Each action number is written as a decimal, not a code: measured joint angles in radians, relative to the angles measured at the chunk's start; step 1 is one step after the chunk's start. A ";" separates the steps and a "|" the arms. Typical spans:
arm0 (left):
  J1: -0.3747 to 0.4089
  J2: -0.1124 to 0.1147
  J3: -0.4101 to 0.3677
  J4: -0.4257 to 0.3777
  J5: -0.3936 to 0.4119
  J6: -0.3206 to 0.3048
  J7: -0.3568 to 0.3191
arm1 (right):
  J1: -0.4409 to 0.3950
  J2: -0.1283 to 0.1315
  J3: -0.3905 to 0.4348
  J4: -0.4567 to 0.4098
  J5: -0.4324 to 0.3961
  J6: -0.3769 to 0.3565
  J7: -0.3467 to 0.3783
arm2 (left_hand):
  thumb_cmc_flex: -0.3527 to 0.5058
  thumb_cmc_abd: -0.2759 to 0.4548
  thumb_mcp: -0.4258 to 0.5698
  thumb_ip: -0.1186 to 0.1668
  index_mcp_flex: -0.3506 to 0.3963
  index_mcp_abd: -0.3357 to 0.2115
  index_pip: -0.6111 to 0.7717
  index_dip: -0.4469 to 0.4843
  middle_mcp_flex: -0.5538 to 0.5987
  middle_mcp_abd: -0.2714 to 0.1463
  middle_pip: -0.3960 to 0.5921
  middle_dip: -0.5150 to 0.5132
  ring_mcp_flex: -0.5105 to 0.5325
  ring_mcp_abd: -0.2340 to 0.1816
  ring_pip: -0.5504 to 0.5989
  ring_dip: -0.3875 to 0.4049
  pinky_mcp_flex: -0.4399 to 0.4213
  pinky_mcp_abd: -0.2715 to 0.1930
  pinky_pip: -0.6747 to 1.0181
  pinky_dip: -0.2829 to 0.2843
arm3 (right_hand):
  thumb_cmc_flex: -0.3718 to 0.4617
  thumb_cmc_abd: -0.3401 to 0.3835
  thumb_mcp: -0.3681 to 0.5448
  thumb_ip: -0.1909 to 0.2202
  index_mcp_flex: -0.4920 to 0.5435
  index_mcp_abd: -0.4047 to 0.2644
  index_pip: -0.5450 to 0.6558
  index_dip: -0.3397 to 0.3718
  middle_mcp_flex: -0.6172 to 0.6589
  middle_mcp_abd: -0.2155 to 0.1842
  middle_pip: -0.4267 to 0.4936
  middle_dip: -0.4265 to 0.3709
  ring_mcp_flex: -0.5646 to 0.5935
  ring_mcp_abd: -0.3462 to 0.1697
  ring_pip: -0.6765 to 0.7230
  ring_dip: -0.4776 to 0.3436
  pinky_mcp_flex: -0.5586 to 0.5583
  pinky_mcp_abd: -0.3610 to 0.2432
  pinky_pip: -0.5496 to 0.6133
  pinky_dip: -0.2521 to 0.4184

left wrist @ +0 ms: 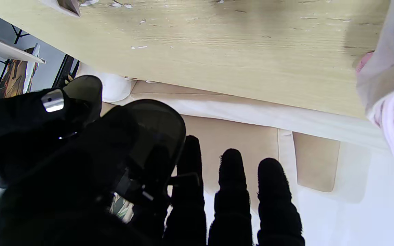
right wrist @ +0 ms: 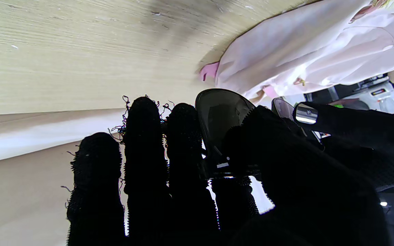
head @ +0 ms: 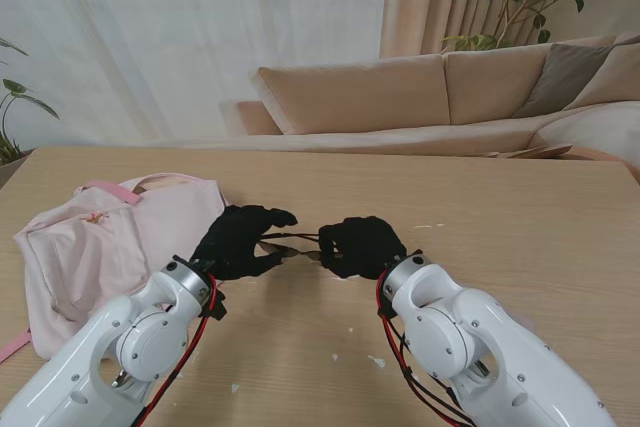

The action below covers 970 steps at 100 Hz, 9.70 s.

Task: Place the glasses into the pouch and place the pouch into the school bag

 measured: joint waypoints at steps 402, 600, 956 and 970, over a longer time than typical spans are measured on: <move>0.073 -0.009 -0.049 -0.045 -0.102 -0.072 0.035 | -0.039 -0.014 0.044 0.012 0.023 -0.039 -0.053 | 0.365 0.074 -0.426 -0.013 0.345 0.057 0.284 -0.010 0.468 0.117 0.112 0.295 0.340 0.119 0.356 0.115 0.162 0.101 0.322 -0.040 | -0.169 -0.063 0.126 0.101 -0.037 -0.073 -0.330 -0.314 -0.073 -0.089 -0.300 -0.284 -0.071 -0.012 -0.336 -0.132 -0.106 -0.015 -0.134 -0.050; 0.094 -0.017 -0.051 -0.032 -0.099 -0.077 0.072 | -0.445 -0.001 0.455 0.088 -0.201 0.040 -0.053 | 0.365 0.052 -0.397 -0.037 0.345 0.059 0.285 0.088 0.469 0.120 0.150 0.348 0.341 0.129 0.389 0.150 0.179 0.102 0.348 -0.039 | -0.403 -0.051 -0.087 0.172 -0.630 0.090 -0.975 -0.185 -0.752 -0.019 -0.793 -0.533 -0.688 -0.030 -0.734 -0.368 -0.509 -0.064 -0.625 -0.148; 0.191 -0.004 -0.240 -0.179 -0.515 0.158 -0.204 | -0.043 -0.027 0.045 0.220 -0.187 -0.122 -0.497 | 0.366 0.049 -0.367 -0.046 0.345 0.116 0.285 0.087 0.479 0.158 0.206 0.343 0.399 0.170 0.449 0.163 0.231 0.153 0.416 -0.024 | -0.223 -0.249 0.348 0.134 -0.383 0.020 0.003 0.132 -0.350 -0.105 -0.123 -0.247 -0.200 -0.040 -0.394 -0.205 -0.156 -0.040 -0.250 -0.109; 0.188 -0.004 -0.241 -0.185 -0.596 0.202 -0.233 | -0.043 -0.027 0.035 0.228 -0.216 -0.115 -0.529 | 0.373 0.049 -0.367 -0.046 0.345 0.128 0.285 0.087 0.479 0.168 0.214 0.333 0.410 0.178 0.451 0.163 0.232 0.155 0.426 -0.023 | -0.223 -0.249 0.348 0.134 -0.383 0.020 0.003 0.137 -0.350 -0.107 -0.123 -0.245 -0.200 -0.040 -0.394 -0.205 -0.156 -0.040 -0.250 -0.109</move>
